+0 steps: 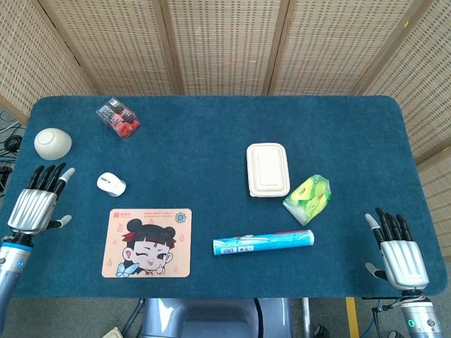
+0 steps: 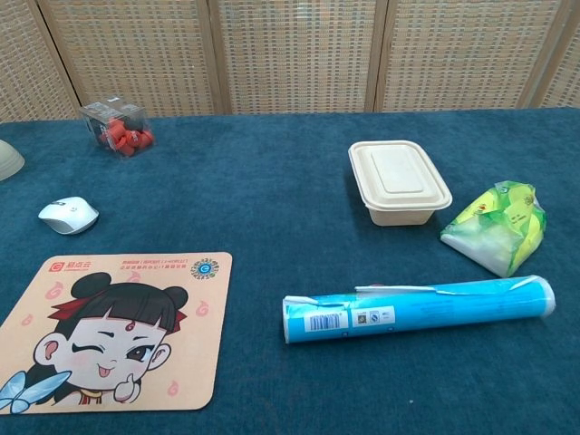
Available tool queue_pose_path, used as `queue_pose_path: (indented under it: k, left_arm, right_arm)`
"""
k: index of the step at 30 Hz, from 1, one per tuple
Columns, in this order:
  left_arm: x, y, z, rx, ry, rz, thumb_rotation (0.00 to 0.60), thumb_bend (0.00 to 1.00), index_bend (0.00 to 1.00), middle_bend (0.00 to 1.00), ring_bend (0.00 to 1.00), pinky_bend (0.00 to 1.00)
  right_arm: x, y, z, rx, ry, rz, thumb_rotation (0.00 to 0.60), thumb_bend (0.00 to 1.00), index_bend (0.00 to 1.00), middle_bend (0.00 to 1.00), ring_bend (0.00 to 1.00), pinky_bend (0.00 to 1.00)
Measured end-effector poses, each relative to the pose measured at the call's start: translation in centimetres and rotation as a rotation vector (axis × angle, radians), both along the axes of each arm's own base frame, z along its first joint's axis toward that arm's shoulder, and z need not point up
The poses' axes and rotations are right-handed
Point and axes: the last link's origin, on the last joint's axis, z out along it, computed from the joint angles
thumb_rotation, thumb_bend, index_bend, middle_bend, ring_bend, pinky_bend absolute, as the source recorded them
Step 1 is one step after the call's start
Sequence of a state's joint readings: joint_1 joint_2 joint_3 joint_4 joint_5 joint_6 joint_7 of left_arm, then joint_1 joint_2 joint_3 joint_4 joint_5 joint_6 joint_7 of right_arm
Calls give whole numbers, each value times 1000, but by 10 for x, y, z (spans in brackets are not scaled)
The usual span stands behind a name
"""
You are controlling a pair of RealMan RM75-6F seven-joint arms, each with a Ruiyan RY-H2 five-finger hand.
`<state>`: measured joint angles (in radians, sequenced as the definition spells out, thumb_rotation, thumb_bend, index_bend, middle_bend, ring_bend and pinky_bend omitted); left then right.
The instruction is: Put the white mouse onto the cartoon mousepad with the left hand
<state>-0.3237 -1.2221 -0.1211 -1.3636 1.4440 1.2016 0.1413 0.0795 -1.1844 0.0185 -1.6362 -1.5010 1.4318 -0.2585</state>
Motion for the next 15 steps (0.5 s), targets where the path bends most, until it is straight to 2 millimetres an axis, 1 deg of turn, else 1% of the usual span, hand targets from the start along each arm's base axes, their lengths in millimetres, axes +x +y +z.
queue_pose_path:
  k: [2, 6, 10, 15]
  left_arm:
    - [-3, 11, -1, -5, 6, 13, 600, 161, 98, 0, 0, 0]
    - [-7, 26, -2, -17, 12, 38, 600, 161, 115, 0, 0, 0]
    - [-7, 43, -4, -37, 9, 59, 600, 160, 128, 0, 0, 0]
    - [-4, 62, -7, -80, 55, 69, 600, 162, 138, 0, 0, 0]
  right_arm:
    - [0, 0, 0, 0, 0, -2, 600, 105, 30, 0, 0, 0]
    - [-1, -1, 0, -2, 1, -7, 600, 105, 30, 0, 0, 0]
    - [-3, -2, 0, -2, 1, -15, 600, 105, 30, 0, 0, 0]
    - [-5, -3, -1, 2, 3, -23, 600, 105, 30, 0, 0, 0]
